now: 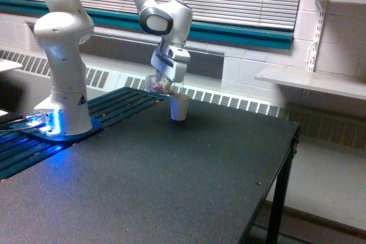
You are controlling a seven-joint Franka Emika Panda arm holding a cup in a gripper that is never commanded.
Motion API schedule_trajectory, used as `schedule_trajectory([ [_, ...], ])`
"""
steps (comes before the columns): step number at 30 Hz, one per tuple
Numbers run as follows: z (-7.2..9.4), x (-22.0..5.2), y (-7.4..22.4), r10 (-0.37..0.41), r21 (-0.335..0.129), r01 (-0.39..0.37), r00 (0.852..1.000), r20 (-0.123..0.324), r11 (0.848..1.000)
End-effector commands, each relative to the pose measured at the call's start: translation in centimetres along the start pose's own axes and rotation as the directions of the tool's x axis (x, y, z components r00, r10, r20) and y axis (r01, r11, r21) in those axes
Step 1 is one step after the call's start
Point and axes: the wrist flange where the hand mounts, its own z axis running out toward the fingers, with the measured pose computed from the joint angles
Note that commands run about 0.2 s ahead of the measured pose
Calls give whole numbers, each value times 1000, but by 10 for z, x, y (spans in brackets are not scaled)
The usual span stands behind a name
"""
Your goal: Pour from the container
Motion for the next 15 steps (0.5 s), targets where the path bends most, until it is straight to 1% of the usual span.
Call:
schedule_trajectory([
  [1,-2,2,0,-8,-2,8,1000,6,1000],
  [6,-2,5,2,-4,-7,4,1000,5,1000],
  [9,0,1,0,-23,-9,23,1000,20,1000],
  [13,-3,5,0,-17,-9,17,1000,8,1000],
  [15,-2,4,2,-23,-18,23,1000,16,1000],
])
